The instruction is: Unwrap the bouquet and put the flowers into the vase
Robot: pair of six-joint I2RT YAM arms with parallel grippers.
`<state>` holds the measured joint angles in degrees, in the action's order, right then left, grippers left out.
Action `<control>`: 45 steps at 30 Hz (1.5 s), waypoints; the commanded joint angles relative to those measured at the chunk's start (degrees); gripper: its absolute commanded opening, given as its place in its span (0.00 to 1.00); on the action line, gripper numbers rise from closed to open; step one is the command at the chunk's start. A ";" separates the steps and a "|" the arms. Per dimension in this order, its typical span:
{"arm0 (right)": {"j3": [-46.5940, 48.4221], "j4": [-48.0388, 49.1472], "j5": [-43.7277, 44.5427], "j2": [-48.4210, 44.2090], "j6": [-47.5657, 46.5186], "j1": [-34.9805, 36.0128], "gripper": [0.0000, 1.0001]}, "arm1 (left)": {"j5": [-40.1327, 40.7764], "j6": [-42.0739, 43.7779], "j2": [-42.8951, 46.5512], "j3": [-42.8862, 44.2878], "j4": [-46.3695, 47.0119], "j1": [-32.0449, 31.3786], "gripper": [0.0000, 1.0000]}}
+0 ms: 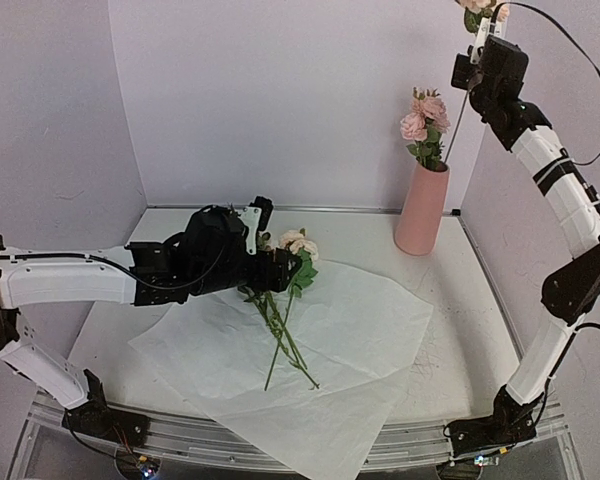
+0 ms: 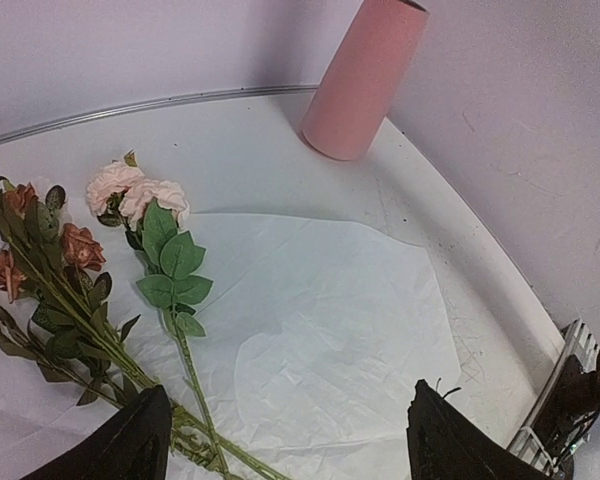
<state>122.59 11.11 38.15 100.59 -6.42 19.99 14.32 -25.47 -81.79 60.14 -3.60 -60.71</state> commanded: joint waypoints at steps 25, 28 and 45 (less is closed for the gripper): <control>-17.67 2.40 -4.35 2.91 17.19 -5.79 0.00 | 1.33 1.28 -2.95 5.75 -1.49 -0.02 0.81; -17.65 0.68 -7.16 3.54 20.21 -7.47 0.00 | 1.31 1.16 -3.06 5.87 -1.50 -0.01 0.81; -12.29 -4.08 -18.71 9.65 26.54 -11.61 0.00 | 0.88 1.05 -2.98 5.61 -1.65 -0.02 0.81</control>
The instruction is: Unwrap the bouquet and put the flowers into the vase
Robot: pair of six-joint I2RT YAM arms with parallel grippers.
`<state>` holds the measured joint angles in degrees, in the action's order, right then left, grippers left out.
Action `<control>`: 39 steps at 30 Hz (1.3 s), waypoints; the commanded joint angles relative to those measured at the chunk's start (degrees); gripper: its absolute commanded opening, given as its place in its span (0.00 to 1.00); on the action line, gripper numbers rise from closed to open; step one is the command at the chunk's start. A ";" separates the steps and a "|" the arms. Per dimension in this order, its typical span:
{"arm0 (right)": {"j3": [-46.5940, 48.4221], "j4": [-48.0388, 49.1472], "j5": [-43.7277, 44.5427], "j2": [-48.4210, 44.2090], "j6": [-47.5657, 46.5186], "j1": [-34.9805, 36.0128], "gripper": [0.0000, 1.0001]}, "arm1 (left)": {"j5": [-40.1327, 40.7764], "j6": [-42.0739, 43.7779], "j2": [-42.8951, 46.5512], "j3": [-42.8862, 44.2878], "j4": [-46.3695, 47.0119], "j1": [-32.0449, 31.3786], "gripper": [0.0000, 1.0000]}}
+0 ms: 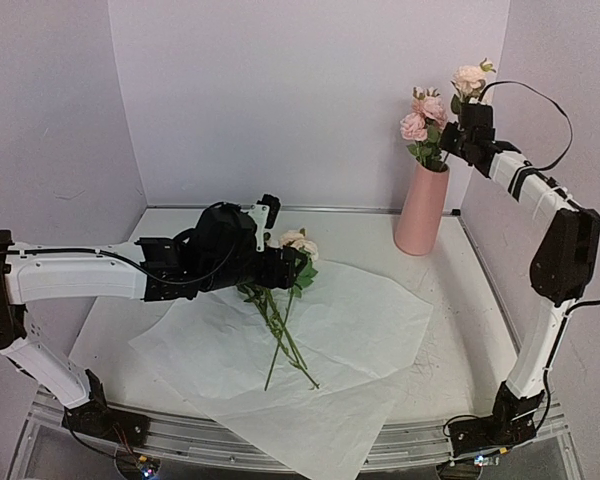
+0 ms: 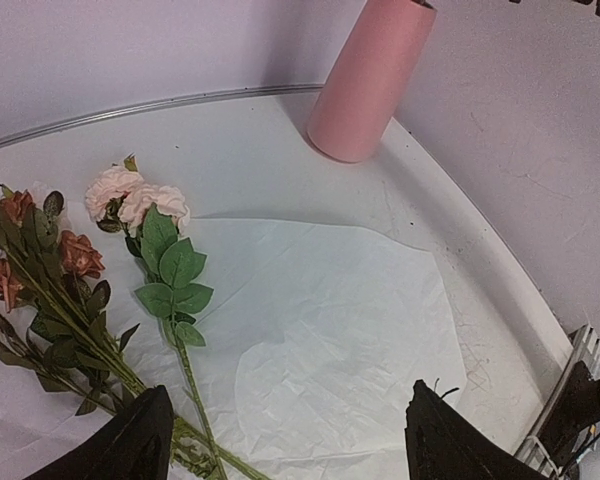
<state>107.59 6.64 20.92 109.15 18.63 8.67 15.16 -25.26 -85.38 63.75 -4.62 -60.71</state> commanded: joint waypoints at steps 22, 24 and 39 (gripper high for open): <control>-13.97 -0.44 -11.46 -14.88 6.67 -0.64 0.77 | 2.41 -0.54 0.40 1.42 -1.57 -0.04 0.81; -16.98 -0.99 -15.80 -17.69 6.86 -0.60 0.80 | 3.61 -0.72 -1.07 2.83 -3.72 0.00 0.81; -42.36 -0.75 -43.16 -31.09 13.69 1.45 0.82 | 4.26 -9.04 -15.11 11.08 -13.80 1.22 0.75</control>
<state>70.23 4.45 -12.92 81.20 29.69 8.41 19.84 -30.22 -97.84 71.29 -15.70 -60.20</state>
